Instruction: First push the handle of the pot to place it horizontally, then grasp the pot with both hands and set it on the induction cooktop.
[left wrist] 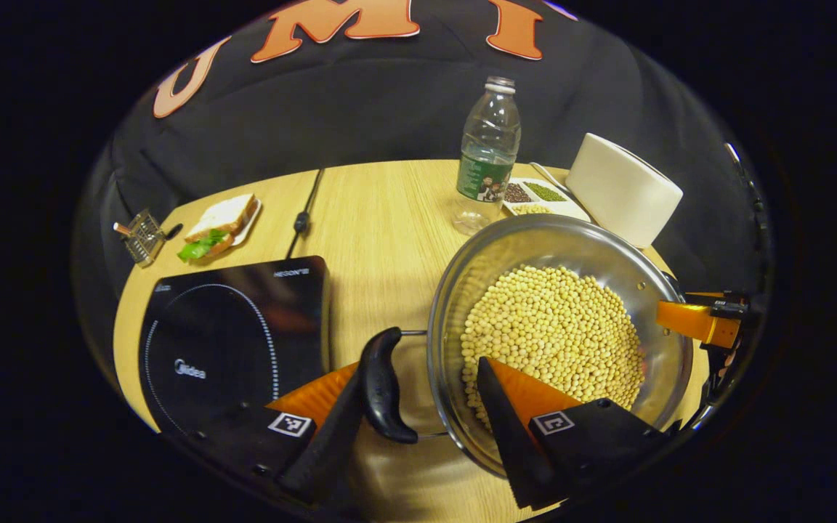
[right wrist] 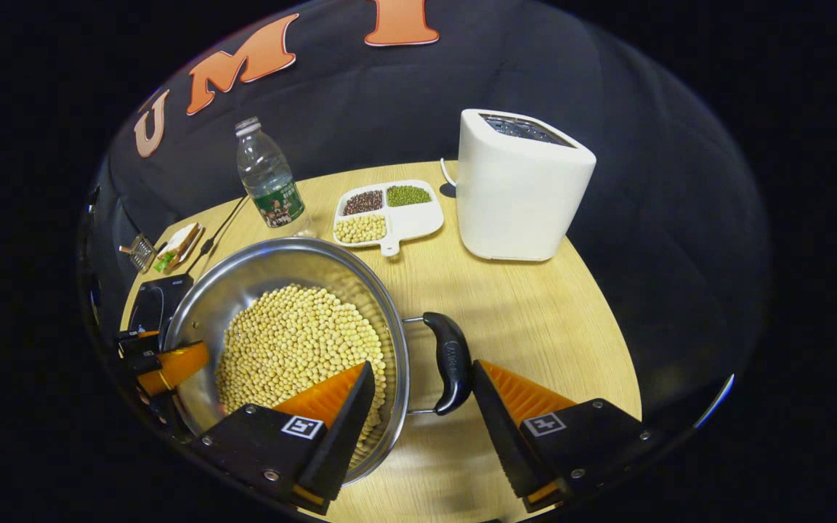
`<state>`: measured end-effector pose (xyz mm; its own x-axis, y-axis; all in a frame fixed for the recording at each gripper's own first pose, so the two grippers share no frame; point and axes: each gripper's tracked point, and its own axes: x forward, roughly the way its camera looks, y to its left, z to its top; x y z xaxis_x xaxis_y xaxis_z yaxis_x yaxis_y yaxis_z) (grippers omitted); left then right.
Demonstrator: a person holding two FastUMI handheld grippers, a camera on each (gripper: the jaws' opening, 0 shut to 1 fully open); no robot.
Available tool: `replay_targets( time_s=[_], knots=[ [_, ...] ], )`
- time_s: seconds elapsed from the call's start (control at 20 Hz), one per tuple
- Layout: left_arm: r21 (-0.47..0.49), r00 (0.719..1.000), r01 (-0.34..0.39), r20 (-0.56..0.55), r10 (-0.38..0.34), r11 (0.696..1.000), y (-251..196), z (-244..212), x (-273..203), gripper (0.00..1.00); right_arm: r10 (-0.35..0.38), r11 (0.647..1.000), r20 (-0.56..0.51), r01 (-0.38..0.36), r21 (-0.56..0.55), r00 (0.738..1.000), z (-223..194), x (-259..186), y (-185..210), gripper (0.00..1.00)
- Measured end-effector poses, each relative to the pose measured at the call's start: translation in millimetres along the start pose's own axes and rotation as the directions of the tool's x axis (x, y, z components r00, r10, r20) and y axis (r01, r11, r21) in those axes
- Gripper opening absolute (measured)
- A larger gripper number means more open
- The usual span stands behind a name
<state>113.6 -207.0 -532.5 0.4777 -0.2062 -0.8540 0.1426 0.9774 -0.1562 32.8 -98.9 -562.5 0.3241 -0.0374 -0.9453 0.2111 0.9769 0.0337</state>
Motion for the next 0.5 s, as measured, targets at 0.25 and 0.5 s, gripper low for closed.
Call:
replay_targets(
  time_s=[0.25,0.5],
  knots=[
    [0.025,0.997,-0.045,0.066,0.043,0.999,7,9,15,0.93,-0.012,1.000,-0.016,0.011,-0.011,1.000,-6,18,-1,0.84],
    [0.025,0.992,-0.071,0.104,0.068,0.997,11,16,22,0.82,0.004,1.000,-0.036,-0.003,0.011,0.999,-16,26,4,0.73]
  ],
)
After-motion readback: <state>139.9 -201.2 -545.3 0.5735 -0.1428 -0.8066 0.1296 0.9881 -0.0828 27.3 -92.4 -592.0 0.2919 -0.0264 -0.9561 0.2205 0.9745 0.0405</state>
